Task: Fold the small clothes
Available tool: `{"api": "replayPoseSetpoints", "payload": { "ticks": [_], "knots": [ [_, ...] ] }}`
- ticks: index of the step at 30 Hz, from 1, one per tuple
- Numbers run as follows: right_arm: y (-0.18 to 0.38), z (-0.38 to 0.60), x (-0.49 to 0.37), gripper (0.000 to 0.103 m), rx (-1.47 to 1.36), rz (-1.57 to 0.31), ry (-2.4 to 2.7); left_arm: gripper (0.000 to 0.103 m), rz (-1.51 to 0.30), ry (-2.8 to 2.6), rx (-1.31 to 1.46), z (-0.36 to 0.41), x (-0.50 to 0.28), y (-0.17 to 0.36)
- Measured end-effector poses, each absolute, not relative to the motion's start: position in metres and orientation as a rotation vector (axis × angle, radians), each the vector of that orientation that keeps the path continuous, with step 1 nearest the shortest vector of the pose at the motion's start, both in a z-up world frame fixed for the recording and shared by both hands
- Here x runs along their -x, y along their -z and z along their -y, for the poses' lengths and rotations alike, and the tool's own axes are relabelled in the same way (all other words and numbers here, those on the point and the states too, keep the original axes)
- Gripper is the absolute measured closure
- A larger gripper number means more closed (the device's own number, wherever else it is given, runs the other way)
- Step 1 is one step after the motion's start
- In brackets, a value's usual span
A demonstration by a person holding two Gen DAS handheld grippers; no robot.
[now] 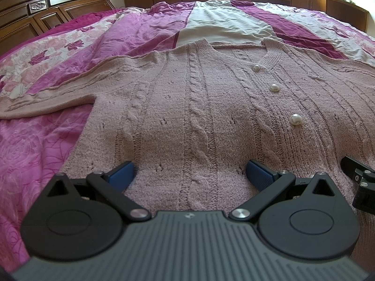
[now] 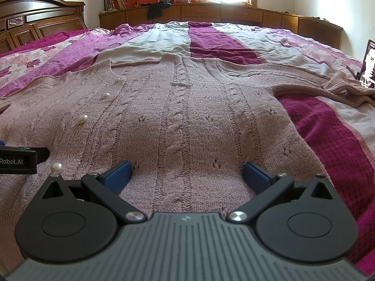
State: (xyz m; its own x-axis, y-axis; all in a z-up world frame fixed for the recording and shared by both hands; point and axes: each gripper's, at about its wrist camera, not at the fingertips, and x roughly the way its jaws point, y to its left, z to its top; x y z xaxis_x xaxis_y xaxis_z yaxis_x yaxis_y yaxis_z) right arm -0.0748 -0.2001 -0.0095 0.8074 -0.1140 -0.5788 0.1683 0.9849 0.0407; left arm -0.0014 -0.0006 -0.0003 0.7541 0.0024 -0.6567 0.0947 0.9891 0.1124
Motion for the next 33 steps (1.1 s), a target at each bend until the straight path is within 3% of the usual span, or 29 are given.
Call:
{"api": "replayPoseSetpoints", "payload": {
  "ticks": [33],
  "knots": [
    [-0.015, 0.236, 0.065, 0.0, -0.272, -0.711, 0.016, 0.0, -0.849, 0.057, -0.112, -0.003, -0.019, -0.016]
  ]
}}
